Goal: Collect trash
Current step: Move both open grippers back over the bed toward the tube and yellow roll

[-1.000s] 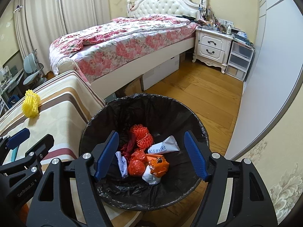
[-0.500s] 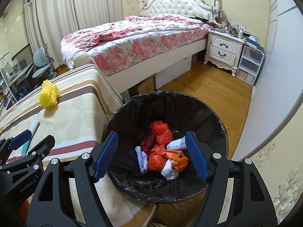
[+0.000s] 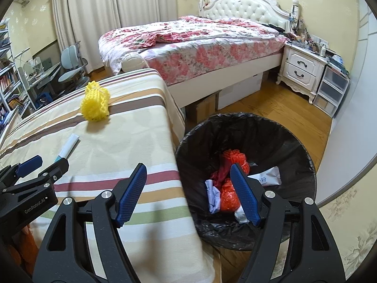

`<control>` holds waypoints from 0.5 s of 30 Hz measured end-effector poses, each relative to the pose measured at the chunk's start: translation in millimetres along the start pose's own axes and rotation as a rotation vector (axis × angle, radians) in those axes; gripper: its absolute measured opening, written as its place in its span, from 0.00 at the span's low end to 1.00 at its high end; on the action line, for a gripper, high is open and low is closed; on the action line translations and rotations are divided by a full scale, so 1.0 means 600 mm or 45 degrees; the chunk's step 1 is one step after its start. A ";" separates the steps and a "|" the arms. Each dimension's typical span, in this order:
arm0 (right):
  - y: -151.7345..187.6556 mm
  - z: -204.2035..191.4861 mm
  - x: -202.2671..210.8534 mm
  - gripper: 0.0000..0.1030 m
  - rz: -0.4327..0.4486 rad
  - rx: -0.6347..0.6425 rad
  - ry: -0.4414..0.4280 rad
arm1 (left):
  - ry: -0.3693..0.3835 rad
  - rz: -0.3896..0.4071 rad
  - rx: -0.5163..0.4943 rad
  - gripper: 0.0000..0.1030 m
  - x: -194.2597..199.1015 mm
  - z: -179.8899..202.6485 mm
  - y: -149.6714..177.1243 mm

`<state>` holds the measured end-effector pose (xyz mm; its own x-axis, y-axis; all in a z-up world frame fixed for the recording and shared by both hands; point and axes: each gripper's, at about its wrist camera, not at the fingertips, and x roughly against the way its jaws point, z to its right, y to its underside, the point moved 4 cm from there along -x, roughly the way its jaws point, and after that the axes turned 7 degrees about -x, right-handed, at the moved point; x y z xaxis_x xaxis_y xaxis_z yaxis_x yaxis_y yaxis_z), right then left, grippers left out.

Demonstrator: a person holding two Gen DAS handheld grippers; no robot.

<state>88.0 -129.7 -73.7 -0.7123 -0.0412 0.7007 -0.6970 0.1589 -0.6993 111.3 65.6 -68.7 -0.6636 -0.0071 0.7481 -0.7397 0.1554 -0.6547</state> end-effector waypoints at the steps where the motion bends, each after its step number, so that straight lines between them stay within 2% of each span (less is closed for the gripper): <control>1: 0.000 -0.004 0.000 0.70 -0.002 0.005 -0.003 | 0.003 -0.003 0.001 0.66 -0.001 -0.002 0.001; 9: 0.004 -0.027 -0.001 0.70 -0.013 0.035 -0.021 | 0.068 -0.055 0.010 0.42 -0.014 -0.010 0.008; 13: 0.007 -0.034 -0.002 0.70 -0.017 0.044 -0.025 | 0.064 -0.050 -0.018 0.36 -0.014 -0.011 0.009; 15: 0.008 -0.037 -0.002 0.70 -0.019 0.049 -0.028 | 0.052 -0.049 -0.029 0.27 -0.013 -0.013 0.011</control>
<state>87.5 -107.1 -74.6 -0.7033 -0.0646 0.7079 -0.7097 0.1198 -0.6942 112.5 74.2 -77.8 -0.6295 0.0265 0.7765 -0.7614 0.1782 -0.6234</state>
